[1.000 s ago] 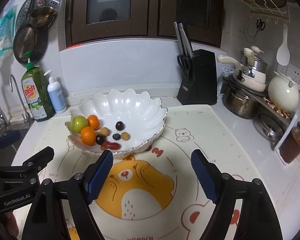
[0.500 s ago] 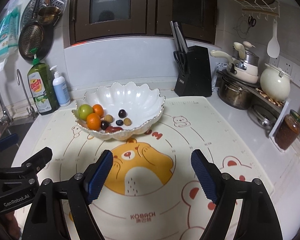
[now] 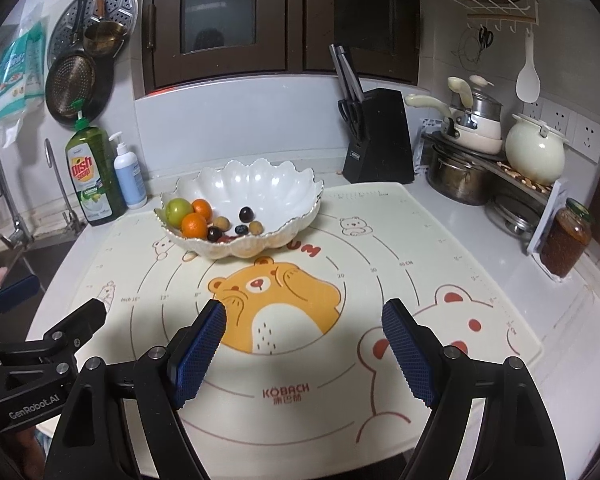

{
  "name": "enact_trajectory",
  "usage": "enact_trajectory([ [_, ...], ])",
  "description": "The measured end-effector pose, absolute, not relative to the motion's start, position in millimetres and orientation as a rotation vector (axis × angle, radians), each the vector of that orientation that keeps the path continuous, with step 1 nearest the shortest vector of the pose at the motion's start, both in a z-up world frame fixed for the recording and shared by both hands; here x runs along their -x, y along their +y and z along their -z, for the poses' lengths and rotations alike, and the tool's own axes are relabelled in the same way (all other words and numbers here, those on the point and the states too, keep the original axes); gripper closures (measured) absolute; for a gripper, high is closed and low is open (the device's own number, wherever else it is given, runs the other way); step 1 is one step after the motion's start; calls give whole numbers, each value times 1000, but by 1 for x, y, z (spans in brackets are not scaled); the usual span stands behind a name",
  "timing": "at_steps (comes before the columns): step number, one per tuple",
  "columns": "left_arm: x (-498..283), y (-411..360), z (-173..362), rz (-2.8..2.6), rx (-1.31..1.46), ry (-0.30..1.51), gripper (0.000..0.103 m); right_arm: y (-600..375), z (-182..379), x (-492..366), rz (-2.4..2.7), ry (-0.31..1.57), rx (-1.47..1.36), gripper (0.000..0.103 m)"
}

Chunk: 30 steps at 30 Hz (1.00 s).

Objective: Organize fruits

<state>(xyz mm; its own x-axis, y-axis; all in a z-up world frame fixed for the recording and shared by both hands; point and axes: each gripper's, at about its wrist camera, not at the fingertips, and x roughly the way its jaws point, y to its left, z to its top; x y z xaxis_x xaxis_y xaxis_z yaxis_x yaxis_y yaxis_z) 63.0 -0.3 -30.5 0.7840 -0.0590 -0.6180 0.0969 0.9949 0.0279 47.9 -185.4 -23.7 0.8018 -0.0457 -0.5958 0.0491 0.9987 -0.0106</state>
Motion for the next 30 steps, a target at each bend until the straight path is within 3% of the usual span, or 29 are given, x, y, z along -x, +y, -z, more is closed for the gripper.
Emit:
enact_trajectory([
  [30,-40,-3,33,85,-59,656,3,-193,29,-24,62,629,-26,22],
])
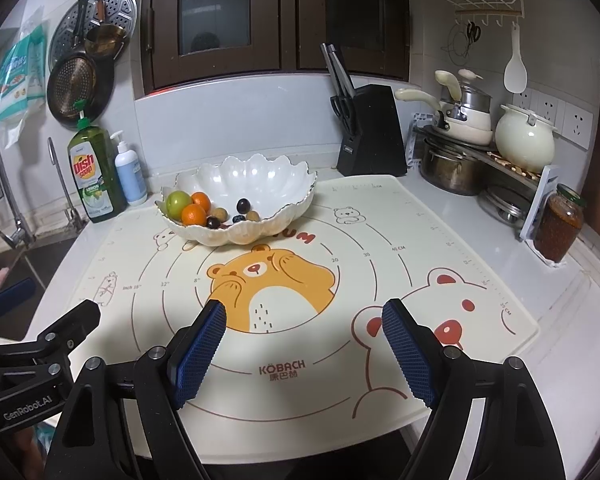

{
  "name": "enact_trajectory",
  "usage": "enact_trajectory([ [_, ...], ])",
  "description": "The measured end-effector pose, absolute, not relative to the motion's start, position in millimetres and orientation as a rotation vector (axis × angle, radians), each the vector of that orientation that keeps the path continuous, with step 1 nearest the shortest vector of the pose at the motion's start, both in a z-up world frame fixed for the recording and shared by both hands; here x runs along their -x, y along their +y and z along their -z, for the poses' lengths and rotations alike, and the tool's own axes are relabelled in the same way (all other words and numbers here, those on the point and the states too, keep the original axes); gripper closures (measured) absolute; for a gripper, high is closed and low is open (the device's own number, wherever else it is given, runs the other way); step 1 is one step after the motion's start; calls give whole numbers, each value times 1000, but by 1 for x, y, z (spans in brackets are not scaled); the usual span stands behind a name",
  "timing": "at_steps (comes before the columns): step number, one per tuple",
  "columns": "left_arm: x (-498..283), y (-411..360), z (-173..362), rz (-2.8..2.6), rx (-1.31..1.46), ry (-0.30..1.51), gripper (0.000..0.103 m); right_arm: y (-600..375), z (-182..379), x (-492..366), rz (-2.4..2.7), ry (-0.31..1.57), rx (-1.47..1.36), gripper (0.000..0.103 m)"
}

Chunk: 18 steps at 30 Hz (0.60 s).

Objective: Organize fruits

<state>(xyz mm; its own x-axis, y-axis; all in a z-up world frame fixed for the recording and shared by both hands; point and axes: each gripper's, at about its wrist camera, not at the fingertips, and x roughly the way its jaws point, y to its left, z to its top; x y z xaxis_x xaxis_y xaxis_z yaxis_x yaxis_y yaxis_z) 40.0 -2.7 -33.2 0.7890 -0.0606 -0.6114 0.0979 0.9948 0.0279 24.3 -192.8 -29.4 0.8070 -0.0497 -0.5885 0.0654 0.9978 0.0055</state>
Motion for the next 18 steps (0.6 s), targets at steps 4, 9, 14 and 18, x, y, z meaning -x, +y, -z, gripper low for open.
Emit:
enact_trajectory([
  [4,-40,-2,33,84,-59,652,3,-192,30,-26,61,628,-25,22],
  [9,-42,-2,34,88,-58,656,3,-192,30,-25,60,628,-25,22],
  [14,-43,-1,33,86,-53,660,3,-192,29,-26,61,630,-26,22],
  [18,-45,-2,33,99,-50,673,3,-193,29,-25,60,629,-27,22],
])
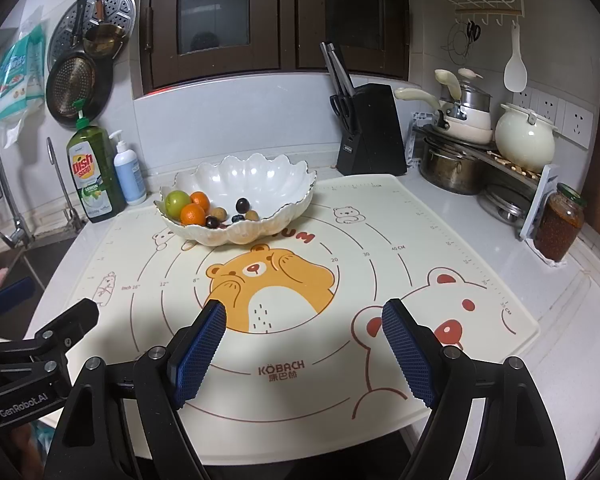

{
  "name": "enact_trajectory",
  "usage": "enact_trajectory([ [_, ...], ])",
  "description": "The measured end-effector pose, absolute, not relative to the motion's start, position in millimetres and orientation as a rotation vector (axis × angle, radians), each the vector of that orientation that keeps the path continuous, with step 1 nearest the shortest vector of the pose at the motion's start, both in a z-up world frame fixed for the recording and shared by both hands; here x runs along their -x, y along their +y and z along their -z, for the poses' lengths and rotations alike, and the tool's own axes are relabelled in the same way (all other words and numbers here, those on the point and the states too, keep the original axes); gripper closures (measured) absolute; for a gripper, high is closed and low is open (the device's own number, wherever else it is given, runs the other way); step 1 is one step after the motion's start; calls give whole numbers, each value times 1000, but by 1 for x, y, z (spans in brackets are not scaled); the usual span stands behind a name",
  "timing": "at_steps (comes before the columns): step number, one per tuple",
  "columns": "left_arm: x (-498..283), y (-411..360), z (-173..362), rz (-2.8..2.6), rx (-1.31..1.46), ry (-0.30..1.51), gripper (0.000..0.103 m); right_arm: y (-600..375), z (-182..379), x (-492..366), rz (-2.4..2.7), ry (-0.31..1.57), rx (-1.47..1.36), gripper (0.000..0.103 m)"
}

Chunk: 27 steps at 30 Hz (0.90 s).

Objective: Organize fruits

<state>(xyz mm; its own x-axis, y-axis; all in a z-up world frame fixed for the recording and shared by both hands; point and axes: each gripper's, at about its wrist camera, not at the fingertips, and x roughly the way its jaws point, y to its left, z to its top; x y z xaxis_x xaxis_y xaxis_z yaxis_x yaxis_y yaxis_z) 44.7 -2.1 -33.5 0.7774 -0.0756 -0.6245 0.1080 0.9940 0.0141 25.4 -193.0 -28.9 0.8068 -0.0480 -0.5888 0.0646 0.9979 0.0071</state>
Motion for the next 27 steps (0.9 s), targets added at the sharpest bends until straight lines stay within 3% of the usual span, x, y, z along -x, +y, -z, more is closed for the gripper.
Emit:
enact_trajectory([
  [27,-43,-4,33,95,-51,675,3,-196,33,-27,62,635,-32,22],
])
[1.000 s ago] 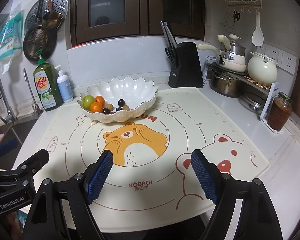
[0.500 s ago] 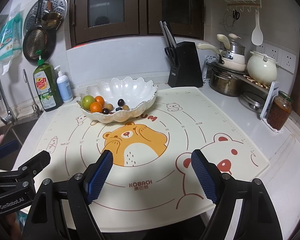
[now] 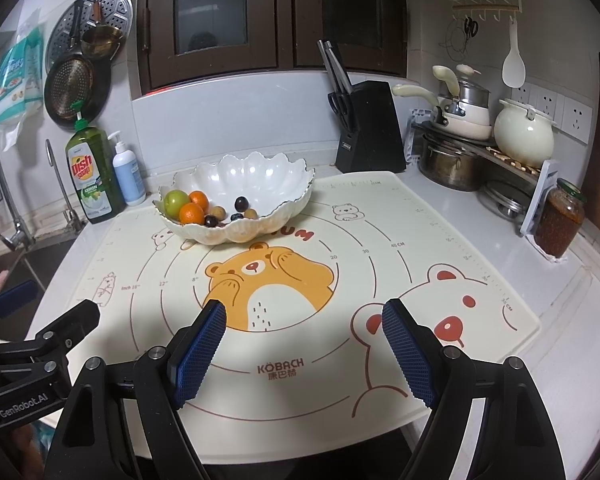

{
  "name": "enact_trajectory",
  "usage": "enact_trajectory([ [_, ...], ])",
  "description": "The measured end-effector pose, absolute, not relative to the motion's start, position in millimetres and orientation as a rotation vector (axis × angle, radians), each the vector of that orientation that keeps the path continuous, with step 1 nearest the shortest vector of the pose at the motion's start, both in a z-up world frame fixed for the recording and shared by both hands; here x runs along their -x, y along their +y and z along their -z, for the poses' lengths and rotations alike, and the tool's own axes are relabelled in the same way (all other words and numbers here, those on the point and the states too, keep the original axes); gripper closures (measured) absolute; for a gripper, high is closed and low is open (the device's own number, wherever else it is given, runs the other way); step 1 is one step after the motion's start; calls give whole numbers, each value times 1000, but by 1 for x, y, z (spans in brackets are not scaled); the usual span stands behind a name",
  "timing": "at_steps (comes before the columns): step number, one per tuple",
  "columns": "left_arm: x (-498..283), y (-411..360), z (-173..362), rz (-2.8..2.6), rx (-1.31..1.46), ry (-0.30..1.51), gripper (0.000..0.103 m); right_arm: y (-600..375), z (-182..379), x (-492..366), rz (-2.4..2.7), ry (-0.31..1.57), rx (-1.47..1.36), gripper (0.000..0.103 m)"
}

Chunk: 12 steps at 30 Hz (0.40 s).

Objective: Organize fruits

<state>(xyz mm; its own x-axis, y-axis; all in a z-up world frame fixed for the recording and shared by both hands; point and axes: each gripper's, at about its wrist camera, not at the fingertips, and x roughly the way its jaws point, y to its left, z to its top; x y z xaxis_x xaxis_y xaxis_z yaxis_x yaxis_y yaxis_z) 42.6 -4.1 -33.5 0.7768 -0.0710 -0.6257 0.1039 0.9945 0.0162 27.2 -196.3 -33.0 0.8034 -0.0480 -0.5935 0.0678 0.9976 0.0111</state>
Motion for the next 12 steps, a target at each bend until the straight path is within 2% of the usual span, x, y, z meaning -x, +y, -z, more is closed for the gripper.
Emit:
enact_trajectory([
  [12,-45,-9,34,99,-81,663,3,-197,35,-27,64,639,-41,22],
])
